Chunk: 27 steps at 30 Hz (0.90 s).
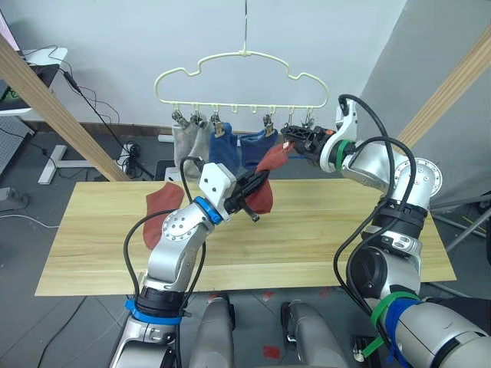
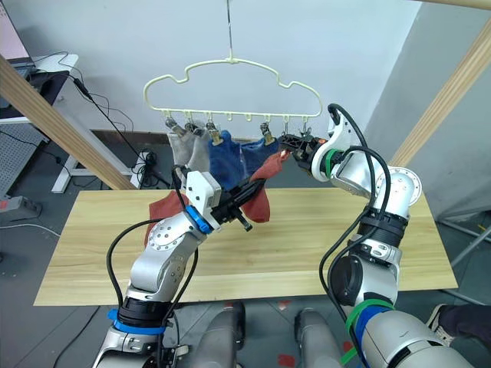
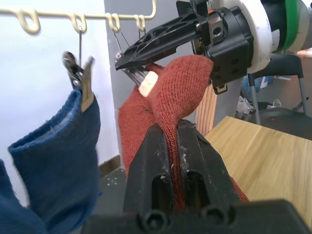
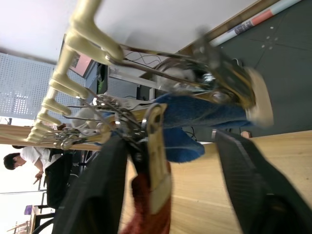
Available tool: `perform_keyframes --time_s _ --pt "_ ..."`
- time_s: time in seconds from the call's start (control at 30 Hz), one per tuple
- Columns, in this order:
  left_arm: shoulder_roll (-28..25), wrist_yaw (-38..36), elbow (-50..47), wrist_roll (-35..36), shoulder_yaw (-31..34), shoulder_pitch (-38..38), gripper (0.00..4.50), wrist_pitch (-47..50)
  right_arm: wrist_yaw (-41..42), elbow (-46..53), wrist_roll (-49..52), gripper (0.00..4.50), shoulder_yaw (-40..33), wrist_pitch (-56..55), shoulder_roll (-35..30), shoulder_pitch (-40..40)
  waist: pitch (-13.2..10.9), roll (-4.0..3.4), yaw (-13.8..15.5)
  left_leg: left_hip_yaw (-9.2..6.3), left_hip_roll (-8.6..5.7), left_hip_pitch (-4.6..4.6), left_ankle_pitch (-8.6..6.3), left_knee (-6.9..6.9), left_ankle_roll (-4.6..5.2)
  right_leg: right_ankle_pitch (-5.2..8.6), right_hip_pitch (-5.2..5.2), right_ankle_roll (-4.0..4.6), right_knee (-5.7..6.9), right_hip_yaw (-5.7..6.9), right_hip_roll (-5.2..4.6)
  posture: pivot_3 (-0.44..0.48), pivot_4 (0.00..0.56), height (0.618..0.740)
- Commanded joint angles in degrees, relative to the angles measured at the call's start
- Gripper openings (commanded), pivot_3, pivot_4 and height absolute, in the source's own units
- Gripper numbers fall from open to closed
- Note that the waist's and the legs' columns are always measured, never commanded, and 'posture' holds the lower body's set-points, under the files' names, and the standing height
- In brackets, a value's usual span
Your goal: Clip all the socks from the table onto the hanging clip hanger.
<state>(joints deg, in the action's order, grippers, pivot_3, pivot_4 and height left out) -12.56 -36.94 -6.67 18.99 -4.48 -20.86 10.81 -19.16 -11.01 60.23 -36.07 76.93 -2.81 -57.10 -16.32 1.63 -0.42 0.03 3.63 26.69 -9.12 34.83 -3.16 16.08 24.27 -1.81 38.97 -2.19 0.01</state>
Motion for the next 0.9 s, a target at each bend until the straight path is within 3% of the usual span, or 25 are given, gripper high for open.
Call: perform_keyframes --time_s 0.03,0.07,0.37,0.47,0.67,0.77,0.9 --pt "0.8 -0.1 -2.4 3.4 0.2 -0.1 0.75 3.5 1.3 2.6 2.7 4.26 -1.0 0.7 -3.5 0.2 0.0 -0.01 0.0 0.0 0.0 0.02 0.0 0.0 0.0 0.0 0.01 0.0 -0.01 0.0 0.0 -0.004 0.297 0.74" --pt "0.9 0.0 -2.5 4.2 0.4 -0.1 1.06 4.6 1.5 2.8 3.2 4.5 -1.0 0.8 -4.1 0.3 0.0 -0.01 0.0 0.0 -0.01 0.03 0.0 0.0 0.0 0.0 0.01 0.0 -0.02 -0.01 0.0 -0.004 0.297 0.74" --pt "0.7 -0.5 -2.0 9.5 1.3 -0.5 3.66 13.3 2.1 12.0 13.0 4.5 -0.5 5.5 -8.3 6.1 -0.1 -0.07 -1.3 0.0 0.0 0.06 -0.01 0.0 0.02 0.03 0.03 -0.04 -0.02 -0.03 0.02 -0.033 0.3 0.74" --pt "-1.0 -0.7 -1.1 9.4 2.6 -0.8 4.47 13.9 6.6 20.4 11.3 4.5 4.9 3.7 -10.5 12.0 -0.1 -0.07 -1.5 -0.01 0.01 0.05 -0.01 0.0 0.02 0.04 0.03 -0.07 -0.01 -0.03 0.03 -0.037 0.301 0.74" --pt "-6.1 1.1 -3.7 9.2 6.3 0.3 4.47 16.1 18.7 31.1 -11.1 4.5 26.2 -16.2 -18.1 21.0 -0.1 -0.16 -2.3 0.06 0.04 0.02 -0.01 0.0 0.02 0.12 0.1 -0.21 -0.01 -0.14 0.08 -0.028 0.305 0.74" --pt "-8.5 2.9 -7.6 12.4 9.1 1.9 4.47 21.9 19.6 31.1 -22.9 4.5 33.4 -28.2 -18.0 23.4 -0.1 -0.16 -2.7 0.04 0.06 0.0 -0.01 0.0 0.01 0.13 0.11 -0.23 -0.01 -0.14 0.09 -0.028 0.305 0.74" --pt "-10.9 4.4 -13.2 16.7 12.4 4.0 4.5 28.1 19.6 29.0 -32.9 3.63 38.7 -38.4 -15.3 24.1 -0.2 -0.13 -2.6 0.05 0.04 0.02 0.0 0.0 -0.01 0.13 0.11 -0.23 0.0 -0.14 0.06 -0.028 0.305 0.74"
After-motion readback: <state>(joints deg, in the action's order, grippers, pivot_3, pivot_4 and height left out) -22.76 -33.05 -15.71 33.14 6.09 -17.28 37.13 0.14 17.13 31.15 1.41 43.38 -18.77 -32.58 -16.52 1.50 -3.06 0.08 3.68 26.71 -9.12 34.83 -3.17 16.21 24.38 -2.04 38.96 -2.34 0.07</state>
